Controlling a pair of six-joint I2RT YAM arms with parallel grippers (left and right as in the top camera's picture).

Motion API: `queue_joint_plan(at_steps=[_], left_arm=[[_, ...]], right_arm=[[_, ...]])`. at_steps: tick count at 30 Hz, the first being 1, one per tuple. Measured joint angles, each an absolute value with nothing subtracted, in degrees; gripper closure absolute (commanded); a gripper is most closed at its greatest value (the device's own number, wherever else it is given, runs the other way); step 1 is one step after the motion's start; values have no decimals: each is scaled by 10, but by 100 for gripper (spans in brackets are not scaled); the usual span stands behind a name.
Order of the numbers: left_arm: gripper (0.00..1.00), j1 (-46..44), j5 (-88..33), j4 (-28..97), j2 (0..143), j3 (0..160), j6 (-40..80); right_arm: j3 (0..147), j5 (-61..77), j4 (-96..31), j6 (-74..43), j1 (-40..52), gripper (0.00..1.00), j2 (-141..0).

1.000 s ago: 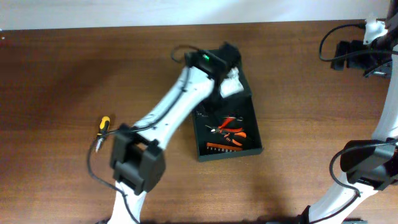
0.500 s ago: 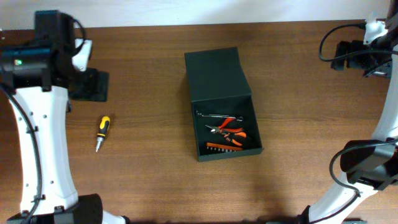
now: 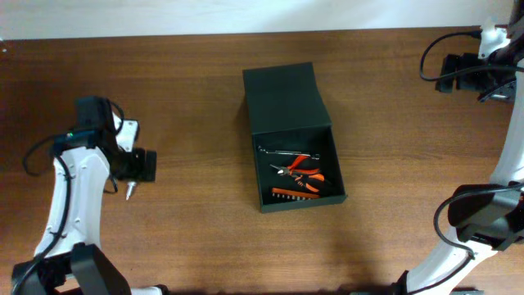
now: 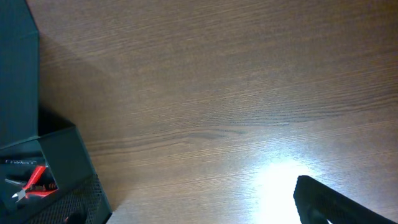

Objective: Pack container
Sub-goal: 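Move the left gripper to the yellow-black screwdriver and grasp its handle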

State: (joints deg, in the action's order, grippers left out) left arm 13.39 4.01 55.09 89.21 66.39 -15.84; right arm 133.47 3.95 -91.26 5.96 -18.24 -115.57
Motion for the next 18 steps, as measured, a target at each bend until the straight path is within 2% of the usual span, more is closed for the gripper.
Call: queue_joint_plan(at_steps=[6, 11, 18], left_arm=[[1, 148, 33, 458, 891, 596, -201], [1, 148, 27, 447, 904, 594, -215], [1, 148, 5, 442, 1000, 594, -215]], right_arm=[[1335, 39, -913, 60, -182, 1, -1156], [1335, 39, -913, 60, -182, 1, -1156], [1335, 39, -913, 60, -182, 1, -1156]])
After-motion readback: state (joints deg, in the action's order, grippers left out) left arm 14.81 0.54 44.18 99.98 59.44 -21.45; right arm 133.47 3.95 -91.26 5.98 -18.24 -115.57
